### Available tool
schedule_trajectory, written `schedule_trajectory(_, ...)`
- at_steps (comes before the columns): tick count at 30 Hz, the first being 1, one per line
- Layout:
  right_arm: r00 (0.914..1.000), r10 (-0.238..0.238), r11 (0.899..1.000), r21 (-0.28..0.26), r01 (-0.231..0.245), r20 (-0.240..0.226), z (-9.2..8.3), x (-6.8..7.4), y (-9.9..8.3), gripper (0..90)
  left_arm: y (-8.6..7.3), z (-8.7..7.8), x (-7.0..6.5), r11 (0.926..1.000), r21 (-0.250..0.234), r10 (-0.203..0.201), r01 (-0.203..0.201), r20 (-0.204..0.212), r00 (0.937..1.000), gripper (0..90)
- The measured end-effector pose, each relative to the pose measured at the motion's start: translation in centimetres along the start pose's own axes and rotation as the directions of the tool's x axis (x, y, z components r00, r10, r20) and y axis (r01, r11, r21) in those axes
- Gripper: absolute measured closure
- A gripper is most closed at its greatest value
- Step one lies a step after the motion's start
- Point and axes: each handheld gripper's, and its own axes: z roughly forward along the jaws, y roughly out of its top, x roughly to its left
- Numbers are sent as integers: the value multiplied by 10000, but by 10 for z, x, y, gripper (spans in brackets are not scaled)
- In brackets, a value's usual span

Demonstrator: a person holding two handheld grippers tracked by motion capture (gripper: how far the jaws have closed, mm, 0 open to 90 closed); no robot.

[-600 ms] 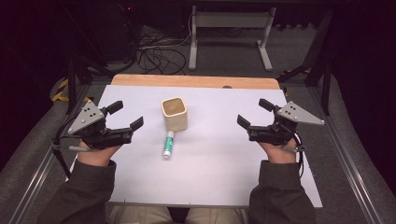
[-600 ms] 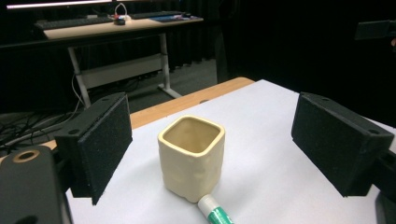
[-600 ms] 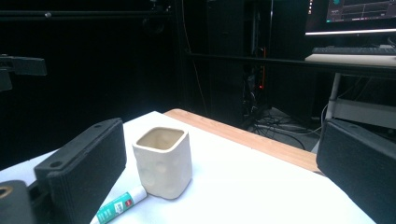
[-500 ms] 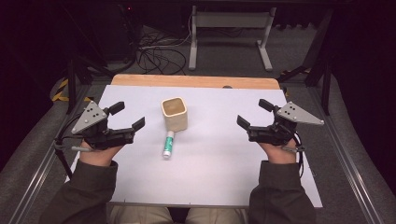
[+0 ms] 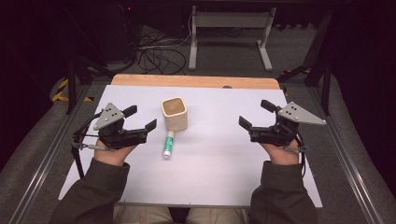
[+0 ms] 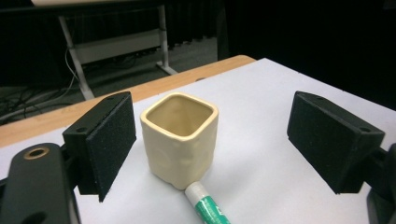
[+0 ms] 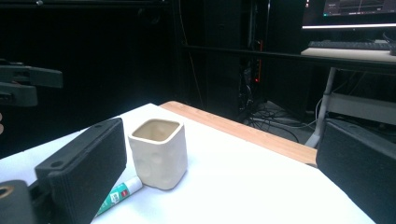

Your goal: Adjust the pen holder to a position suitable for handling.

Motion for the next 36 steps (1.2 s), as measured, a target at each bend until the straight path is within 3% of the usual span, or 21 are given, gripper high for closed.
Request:
schedule_trajectory(13, 9999, 119, 9999, 61, -119, 115, -6, -1, 2, 25, -16, 32, 0, 9960, 806, -385, 395, -142, 9992, 181)
schedule_trajectory(18, 9997, 176, 9998, 51, -176, 184, -8, -3, 2, 26, -24, 44, 1, 9910, 1090, -756, 777, -226, 9969, 206)
schedule_trajectory(21, 9995, 208, 9998, 5, -209, 221, -10, -4, 2, 27, -31, 54, 2, 9840, 1439, -1011, 1047, -326, 9943, 216)
schedule_trajectory(29, 9994, 245, 9997, 2, -245, 232, -11, -4, 2, 28, -39, 67, -3, 9772, 1733, -1107, 1226, -766, 9909, 217)
schedule_trajectory(36, 9994, 255, 9997, -23, -254, 213, -12, -4, 3, 29, -49, 83, -6, 9621, 2264, -1221, 1519, -1403, 9826, 287)
